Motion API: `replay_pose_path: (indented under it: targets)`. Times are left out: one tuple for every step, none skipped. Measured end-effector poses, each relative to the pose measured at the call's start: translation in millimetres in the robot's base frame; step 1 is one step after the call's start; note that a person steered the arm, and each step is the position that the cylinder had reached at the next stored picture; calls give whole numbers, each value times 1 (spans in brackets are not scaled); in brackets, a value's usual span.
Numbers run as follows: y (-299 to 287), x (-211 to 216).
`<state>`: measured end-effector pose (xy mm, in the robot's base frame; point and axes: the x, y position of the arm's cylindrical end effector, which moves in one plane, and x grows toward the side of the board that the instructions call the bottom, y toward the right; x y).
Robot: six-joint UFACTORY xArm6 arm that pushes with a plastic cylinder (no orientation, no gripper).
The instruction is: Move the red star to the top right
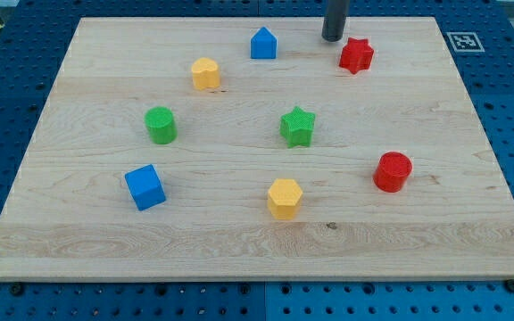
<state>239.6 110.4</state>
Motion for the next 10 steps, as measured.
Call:
replay_pose_path:
  targets:
    - [-11, 0]
    - [-16, 0]
    - [-16, 0]
    - [-19, 0]
    - [-19, 8]
    - [-20, 42]
    - [-23, 52]
    - [-13, 53]
    - [9, 54]
    - [15, 58]
